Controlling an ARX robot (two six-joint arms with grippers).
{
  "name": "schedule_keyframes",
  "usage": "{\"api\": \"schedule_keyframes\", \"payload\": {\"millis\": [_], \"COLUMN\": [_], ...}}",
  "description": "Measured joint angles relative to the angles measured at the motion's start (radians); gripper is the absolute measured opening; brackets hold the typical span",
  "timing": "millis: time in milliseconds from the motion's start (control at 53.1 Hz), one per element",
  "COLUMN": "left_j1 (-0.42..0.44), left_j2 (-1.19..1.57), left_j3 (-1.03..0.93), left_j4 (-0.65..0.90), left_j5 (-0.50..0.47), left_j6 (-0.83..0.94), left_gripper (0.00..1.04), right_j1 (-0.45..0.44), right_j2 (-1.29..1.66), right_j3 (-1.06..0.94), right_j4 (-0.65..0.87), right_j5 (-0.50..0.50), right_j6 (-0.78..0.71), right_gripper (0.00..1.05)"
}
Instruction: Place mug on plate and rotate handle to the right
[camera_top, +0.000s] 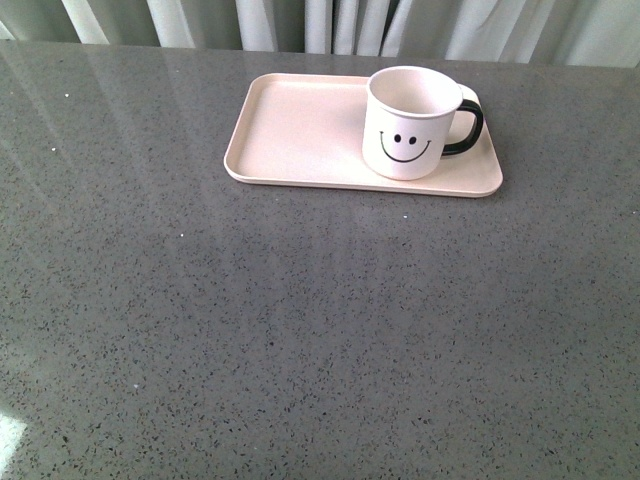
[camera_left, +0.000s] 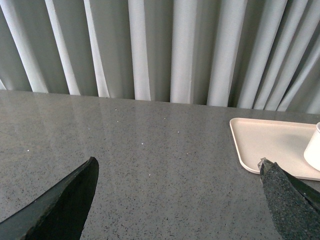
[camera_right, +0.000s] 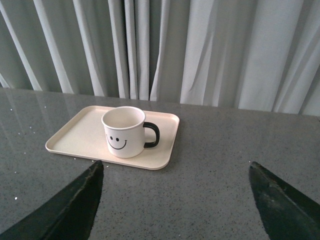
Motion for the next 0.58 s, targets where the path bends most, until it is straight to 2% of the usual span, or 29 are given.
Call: {"api": "schedule_keyframes", "payload": {"millis": [56, 583], "left_j1": [0.000, 0.000], "left_j2": [0.000, 0.000], "left_j3": [0.000, 0.000], "left_j4": [0.000, 0.000], "left_j5": [0.000, 0.000], "left_j6": [0.000, 0.000], "left_gripper": [0.96, 0.96], "right_j1": [0.000, 0.000], "right_j2": [0.000, 0.000], "right_j3": [0.000, 0.000], "right_j4": [0.000, 0.000], "right_j5": [0.000, 0.000], "right_j6": [0.001, 0.000], "right_gripper": [0.97, 0.96]}}
